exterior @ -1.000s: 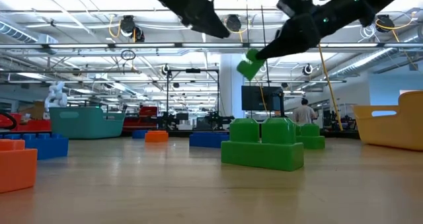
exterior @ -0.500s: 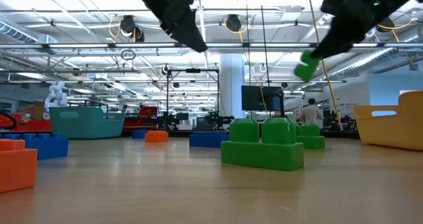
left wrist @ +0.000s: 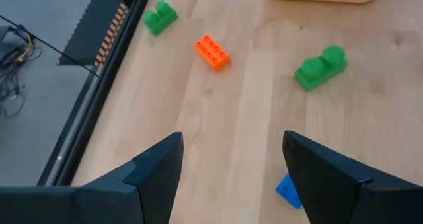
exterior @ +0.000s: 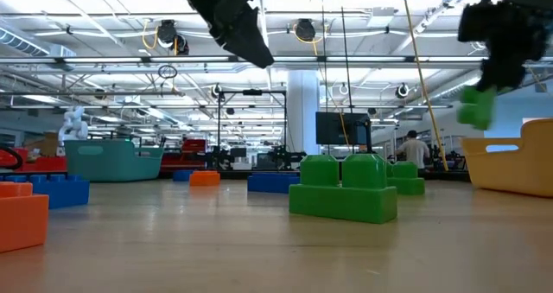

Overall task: Sort & place blocks by color
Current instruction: Put the green game piece into the yellow bin, then put the blue game piece into the light blue bin

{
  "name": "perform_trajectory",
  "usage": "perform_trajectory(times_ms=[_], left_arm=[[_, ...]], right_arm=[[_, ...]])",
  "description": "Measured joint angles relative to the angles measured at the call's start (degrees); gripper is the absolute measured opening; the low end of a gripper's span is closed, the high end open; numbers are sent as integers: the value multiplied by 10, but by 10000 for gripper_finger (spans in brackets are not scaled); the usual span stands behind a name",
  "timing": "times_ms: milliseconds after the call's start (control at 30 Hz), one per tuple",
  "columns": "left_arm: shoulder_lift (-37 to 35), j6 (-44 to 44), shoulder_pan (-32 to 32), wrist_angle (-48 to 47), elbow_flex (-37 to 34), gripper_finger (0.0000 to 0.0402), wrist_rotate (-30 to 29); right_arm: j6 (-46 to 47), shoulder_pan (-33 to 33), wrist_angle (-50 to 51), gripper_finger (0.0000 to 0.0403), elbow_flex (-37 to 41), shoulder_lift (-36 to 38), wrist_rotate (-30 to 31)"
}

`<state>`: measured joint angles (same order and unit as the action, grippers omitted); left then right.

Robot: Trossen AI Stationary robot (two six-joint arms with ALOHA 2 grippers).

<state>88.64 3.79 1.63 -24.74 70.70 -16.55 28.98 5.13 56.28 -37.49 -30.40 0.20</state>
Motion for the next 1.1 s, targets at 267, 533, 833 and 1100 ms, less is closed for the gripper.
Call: perform_trajectory(times_ms=[267,533,833,1100], left_arm=[[0,-16,-11,3,0,262,0],[12,-33,-11,-7,-1,262,1],[40,-41,-25,-29,-1,262,17],[68,-41,-37,-11,-1,262,18]], right_arm=[[35,0,126,129,-27,-20,-40],[53,0,100,186,-15,-32,-105],[59,0,74,340,-8,-31,-92],[16,-1,-182,325,33,-26,-113]])
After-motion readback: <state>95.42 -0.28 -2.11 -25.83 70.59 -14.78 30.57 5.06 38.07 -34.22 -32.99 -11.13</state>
